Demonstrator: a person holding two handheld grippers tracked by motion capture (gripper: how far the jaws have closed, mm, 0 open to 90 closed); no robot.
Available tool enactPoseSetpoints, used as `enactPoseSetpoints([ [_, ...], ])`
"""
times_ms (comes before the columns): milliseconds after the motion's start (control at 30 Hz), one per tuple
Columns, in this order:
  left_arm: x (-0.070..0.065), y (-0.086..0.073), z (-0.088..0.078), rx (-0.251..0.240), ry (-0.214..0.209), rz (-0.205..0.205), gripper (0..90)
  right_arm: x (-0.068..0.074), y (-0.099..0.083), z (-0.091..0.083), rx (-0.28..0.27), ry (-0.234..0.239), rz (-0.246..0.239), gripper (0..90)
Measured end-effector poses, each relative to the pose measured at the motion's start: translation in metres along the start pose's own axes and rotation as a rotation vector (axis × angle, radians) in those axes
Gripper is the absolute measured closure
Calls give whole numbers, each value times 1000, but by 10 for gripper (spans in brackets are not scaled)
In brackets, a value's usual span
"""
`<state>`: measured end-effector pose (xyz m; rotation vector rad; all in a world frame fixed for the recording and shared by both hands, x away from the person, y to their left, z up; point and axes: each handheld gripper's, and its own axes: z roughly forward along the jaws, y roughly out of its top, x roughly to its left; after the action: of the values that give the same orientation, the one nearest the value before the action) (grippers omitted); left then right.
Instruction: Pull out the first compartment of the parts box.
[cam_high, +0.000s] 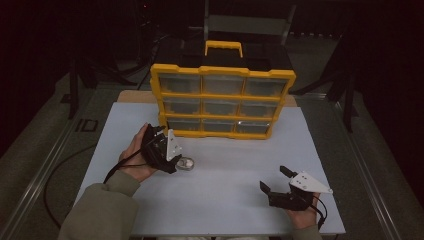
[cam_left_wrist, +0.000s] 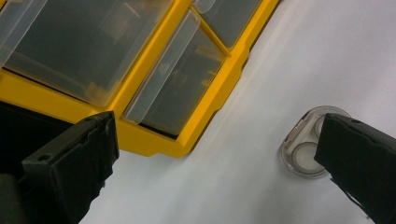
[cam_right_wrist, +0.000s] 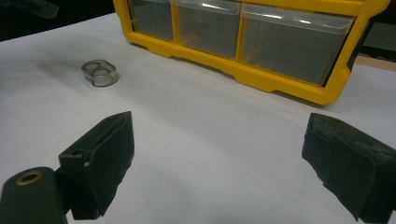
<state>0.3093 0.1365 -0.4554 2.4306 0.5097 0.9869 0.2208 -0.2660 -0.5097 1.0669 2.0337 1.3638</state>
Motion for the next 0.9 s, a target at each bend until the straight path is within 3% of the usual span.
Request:
enactPoseSetpoints([
  [500, 0, 10, 6, 8, 38, 72, 3, 0, 0, 0, 3, 1, 0, 96],
  [900, 3, 17, 9, 15, 39, 99, 4, 0, -1, 1, 7, 3, -5, 96],
])
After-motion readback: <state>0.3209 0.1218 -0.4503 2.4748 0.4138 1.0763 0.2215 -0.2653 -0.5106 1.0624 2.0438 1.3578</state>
